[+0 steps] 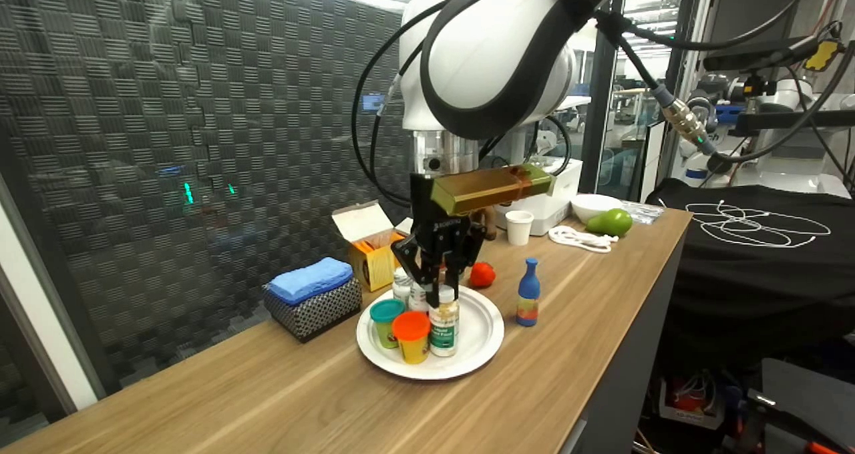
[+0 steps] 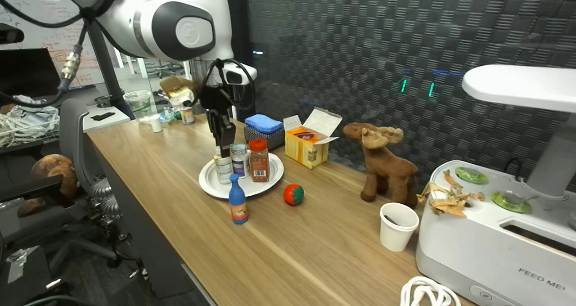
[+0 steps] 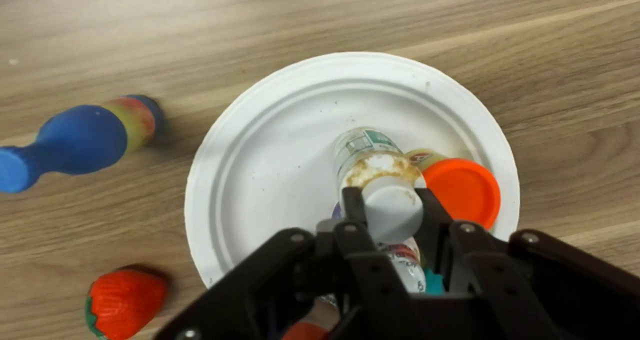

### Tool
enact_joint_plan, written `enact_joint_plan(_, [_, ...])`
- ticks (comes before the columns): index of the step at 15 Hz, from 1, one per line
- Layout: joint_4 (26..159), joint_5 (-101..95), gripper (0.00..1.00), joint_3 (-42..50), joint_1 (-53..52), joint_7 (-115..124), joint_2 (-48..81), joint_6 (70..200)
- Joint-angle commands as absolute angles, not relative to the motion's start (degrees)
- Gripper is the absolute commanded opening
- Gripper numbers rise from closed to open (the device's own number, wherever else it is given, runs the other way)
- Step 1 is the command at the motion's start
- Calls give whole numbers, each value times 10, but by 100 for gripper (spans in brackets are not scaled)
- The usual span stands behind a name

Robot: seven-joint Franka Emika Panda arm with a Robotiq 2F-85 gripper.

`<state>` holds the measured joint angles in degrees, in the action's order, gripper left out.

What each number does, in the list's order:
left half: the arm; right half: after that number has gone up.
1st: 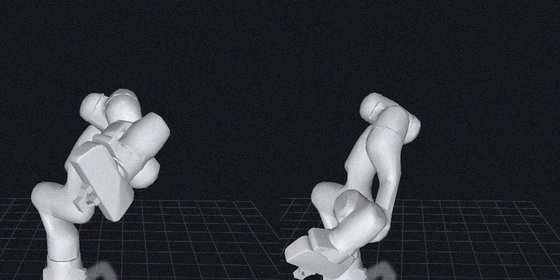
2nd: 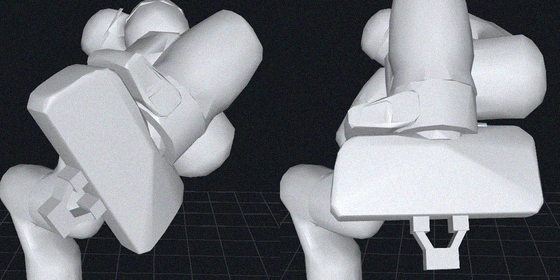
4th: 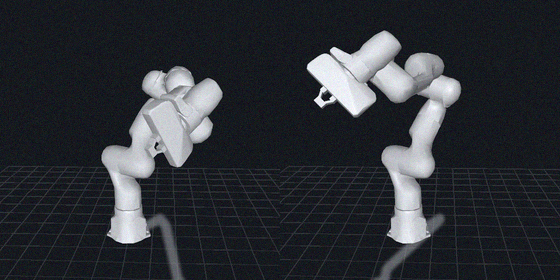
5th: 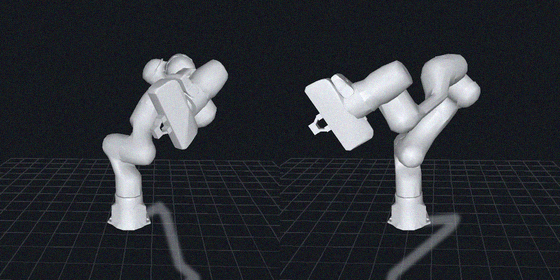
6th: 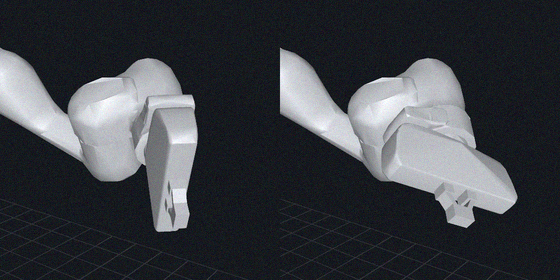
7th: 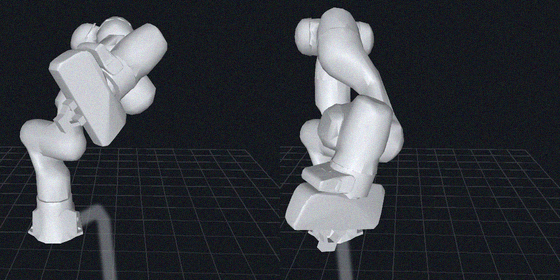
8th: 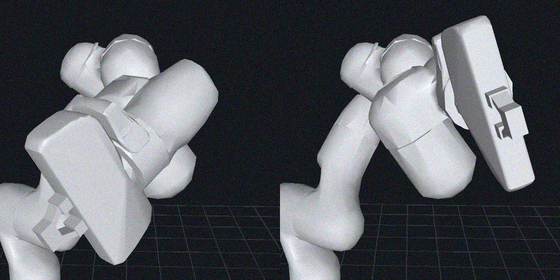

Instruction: Put the bottles and red plushy on the table onto the plate

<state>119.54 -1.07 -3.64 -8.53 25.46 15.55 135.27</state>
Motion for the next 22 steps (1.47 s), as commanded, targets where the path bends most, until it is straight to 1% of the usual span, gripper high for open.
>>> enact_joint_plan(1, [1194,-17,16,-35,-93,242,152,1349])
enact_joint_plan(2, [1195,-13,55,-37,-92,235,150,1344])
enact_joint_plan(3, [1197,-8,56,-39,-91,229,147,1341])
enact_joint_plan(4, [1198,-2,61,-42,-90,220,144,1338])
enact_joint_plan(7, [1204,7,86,-46,-86,205,125,1330])
enact_joint_plan(9, [1206,-2,98,-41,-85,207,110,1327])
enact_joint_plan(10, [1209,-9,100,-36,-83,213,100,1329])
enact_joint_plan(14, [1200,-17,100,-11,-63,226,79,1322])
enact_joint_plan(22, [1154,20,100,28,-6,241,129,1296])
